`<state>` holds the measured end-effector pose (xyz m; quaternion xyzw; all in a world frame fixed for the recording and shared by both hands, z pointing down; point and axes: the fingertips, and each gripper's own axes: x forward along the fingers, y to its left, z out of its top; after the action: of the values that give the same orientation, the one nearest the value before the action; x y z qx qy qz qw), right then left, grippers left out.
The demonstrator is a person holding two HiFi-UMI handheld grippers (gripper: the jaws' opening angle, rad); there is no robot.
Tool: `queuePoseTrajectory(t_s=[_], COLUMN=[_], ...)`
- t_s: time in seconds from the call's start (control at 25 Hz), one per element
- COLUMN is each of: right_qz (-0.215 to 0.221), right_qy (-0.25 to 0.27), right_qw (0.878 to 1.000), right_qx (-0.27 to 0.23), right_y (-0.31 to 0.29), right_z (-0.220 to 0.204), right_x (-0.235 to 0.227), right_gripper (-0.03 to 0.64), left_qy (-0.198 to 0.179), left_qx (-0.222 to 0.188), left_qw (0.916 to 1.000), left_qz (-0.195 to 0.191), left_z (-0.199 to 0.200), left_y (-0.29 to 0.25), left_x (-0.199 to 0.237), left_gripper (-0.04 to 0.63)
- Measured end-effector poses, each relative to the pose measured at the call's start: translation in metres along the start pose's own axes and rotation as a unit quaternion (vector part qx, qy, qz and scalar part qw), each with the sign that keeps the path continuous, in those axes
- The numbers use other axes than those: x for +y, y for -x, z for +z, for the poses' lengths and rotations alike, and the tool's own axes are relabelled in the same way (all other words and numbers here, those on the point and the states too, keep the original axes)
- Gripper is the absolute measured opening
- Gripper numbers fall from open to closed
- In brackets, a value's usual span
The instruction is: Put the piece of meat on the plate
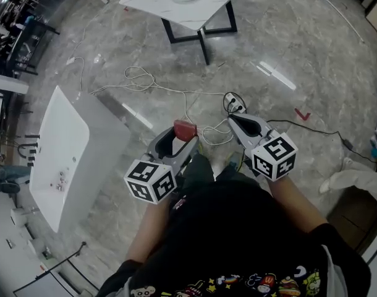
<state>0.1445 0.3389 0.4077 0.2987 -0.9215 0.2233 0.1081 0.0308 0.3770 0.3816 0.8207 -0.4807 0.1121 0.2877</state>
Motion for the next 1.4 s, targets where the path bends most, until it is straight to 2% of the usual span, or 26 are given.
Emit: queuePoseTrajectory(t_s=[0.2,0.48,1.0,1.24,1.4], right_qz=[-0.008,-0.031,-0.079,-0.11,-0.121], right_qy=[0.0,-0.004,-0.019,-0.031,-0.028], right_qw=[1.0,0.999,0.997,0.993,0.992], right_qx=[0.001,0.011,0.014,0.007,0.01], right_y=[-0.022,-0.063,-0.215,-0.248,-0.252], right_z=[0.009,0.028,0.094,0.108,0.113], right_x=[-0.007,-0.016,-0.003,-0.003,-0.007], right_gripper=[0.025,0.025,0.025,0.025,0.025], left_qy=[0.009,0.006,0.003,-0.009,-0.01], left_qx=[-0.004,-0.007,0.0,0.006,0.003], left_qw=[1.0,0.9997,0.9974,0.9951,0.9941], left_qz=[0.002,-0.024,-0.072,-0.098,-0.108], left_z=[0.006,0.037,0.116,0.137,0.143], left_y=[-0.008,-0.03,-0.028,-0.028,-0.032], left_x=[0.029,0.076,0.224,0.264,0.272], left_gripper=[0.388,0.388,0.388,0.388,0.388])
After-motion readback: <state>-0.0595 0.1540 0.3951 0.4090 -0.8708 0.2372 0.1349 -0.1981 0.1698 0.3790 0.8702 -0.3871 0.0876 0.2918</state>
